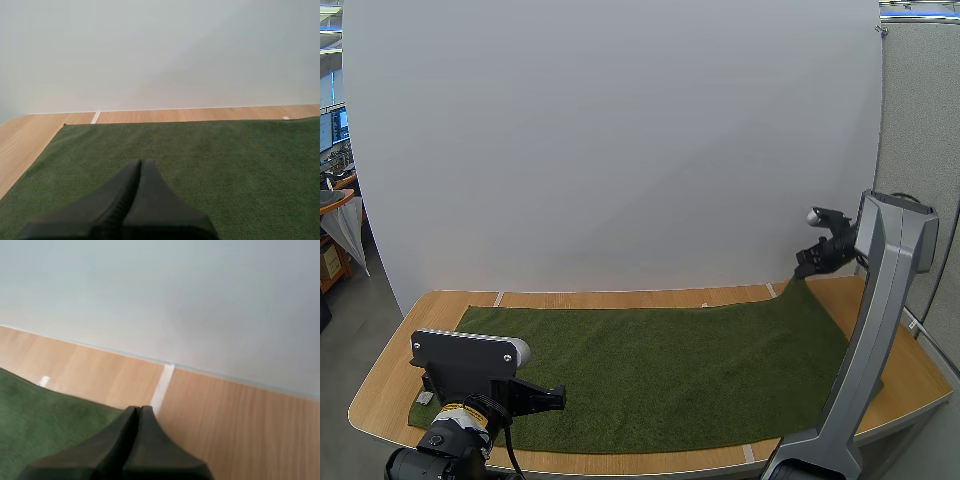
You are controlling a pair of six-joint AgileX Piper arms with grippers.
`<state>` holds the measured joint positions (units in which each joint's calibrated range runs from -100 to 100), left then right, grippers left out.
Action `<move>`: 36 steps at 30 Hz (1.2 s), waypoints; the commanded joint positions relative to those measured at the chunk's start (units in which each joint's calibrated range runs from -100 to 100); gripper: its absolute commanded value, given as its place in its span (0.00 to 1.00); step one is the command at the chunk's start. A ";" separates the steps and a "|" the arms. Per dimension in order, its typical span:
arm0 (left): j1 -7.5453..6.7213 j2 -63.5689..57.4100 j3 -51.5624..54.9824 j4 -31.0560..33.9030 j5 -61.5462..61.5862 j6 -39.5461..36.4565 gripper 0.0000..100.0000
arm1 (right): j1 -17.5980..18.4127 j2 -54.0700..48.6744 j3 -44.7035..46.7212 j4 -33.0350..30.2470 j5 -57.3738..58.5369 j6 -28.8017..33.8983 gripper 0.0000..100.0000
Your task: Fold the towel
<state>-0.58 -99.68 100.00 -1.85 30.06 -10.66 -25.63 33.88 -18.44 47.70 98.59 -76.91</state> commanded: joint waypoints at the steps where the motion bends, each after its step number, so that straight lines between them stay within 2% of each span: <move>1: -0.16 -0.32 0.00 -0.43 -0.66 -0.40 0.00 | 2.11 -6.14 1.35 0.25 1.41 1.22 0.00; 14: -0.16 -0.32 0.00 -0.43 -0.66 -0.40 0.00 | 9.84 -18.12 14.52 0.25 1.41 1.22 0.00; 21: -0.16 -0.32 0.00 -0.43 -0.66 -0.40 0.00 | 15.26 -22.39 20.18 0.36 1.41 2.38 0.00; 36: -0.16 -0.32 0.00 -0.43 -0.66 -0.40 0.00 | 27.76 -27.53 21.38 -1.27 1.41 10.25 0.00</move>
<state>-0.58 -99.68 100.00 -1.85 30.06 -10.66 -2.93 9.05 2.75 47.63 99.04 -69.74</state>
